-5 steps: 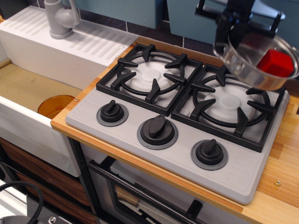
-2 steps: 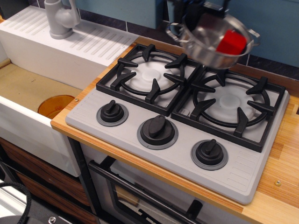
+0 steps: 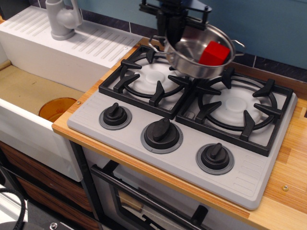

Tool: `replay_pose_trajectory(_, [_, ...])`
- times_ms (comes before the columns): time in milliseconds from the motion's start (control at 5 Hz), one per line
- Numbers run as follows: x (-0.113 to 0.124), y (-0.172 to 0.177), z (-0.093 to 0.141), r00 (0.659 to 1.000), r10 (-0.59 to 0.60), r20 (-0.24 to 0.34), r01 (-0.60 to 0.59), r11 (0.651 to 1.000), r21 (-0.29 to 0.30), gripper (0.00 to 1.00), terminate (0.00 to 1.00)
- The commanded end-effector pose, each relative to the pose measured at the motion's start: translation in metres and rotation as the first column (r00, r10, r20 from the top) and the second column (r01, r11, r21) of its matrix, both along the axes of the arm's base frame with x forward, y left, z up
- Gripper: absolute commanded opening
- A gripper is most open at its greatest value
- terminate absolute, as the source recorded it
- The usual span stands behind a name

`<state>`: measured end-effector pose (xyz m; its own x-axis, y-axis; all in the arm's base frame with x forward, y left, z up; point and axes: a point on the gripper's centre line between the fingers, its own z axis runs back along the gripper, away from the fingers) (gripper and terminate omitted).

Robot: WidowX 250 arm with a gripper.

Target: Put redcube in pan and put pan on stove

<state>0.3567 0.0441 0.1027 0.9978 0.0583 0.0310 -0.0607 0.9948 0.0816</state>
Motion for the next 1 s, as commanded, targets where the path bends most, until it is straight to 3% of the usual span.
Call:
replay_pose_trajectory(0, [0.003, 0.031, 0.012, 0.992, -0.016, 0.123, 0.015, 1.000, 0.003, 0.00, 0.00])
replay_pose_trajectory(600, [0.005, 0.065, -0.018, 0.986, -0.036, 0.160, 0.040, 0.999, -0.026, 0.00, 0.00])
replay_pose_trajectory(800, [0.002, 0.069, -0.027, 0.985, -0.039, 0.167, 0.043, 0.999, -0.016, 1.00, 0.00])
